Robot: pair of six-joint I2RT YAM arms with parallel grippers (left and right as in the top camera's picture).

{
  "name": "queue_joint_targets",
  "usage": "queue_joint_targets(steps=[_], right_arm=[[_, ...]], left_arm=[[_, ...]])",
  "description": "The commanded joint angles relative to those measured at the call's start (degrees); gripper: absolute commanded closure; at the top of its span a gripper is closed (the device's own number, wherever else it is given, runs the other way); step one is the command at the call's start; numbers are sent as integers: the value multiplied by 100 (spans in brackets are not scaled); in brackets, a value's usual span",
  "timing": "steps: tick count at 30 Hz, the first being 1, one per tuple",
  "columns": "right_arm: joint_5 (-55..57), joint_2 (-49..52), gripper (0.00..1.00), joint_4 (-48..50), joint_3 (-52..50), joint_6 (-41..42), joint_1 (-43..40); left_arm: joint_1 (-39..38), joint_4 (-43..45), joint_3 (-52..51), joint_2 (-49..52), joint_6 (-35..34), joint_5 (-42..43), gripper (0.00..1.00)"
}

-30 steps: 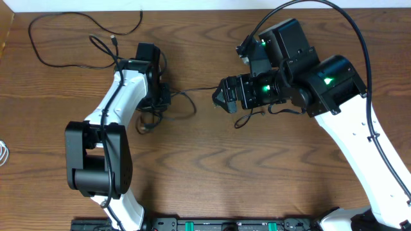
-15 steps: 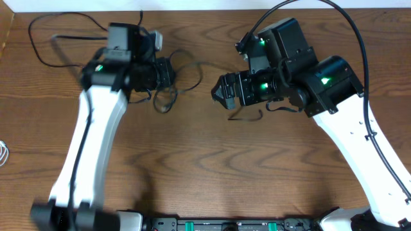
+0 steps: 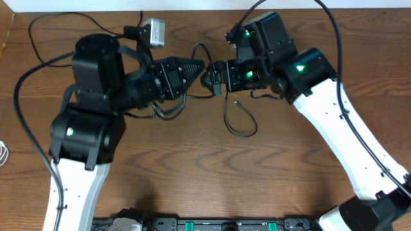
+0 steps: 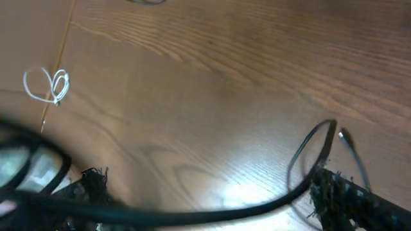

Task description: Untangle cables

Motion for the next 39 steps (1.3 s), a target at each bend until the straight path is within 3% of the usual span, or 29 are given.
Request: queue_joint_targets(steps=[1,6,11,16,18,25,32,39], right_arm=[[179,269,1,-87,-42,127,31],[1840,719,8,-1250,-42,636,2],[3206,953,10,-2334,-42,1309,-149],[3294,754,10,-2446,-35,1351,-332],[3289,566,10,-2415,-35,1353,-415],[3156,-509,10,-2111,31,1606,-918],[2820,-1952,19,-1414,52,1515,-1626],[2533,-3036,18,-595,52,1215,-2203]], left_arm=[[-37,96,68,-90,-472,168,93],[205,118,68,-186,-46,-138,93],[826,-946,68,-273,-236,-2146,92],[1320,-2170,68,-236,-807,-4350,93],[1451,-2500,68,-203,-883,-4813,92],[1572,-2708,66,-175,-879,-4791,92],[1574,-2927,66,-4,-815,-4846,92],[1574,-3200,66,345,-815,-5418,92]])
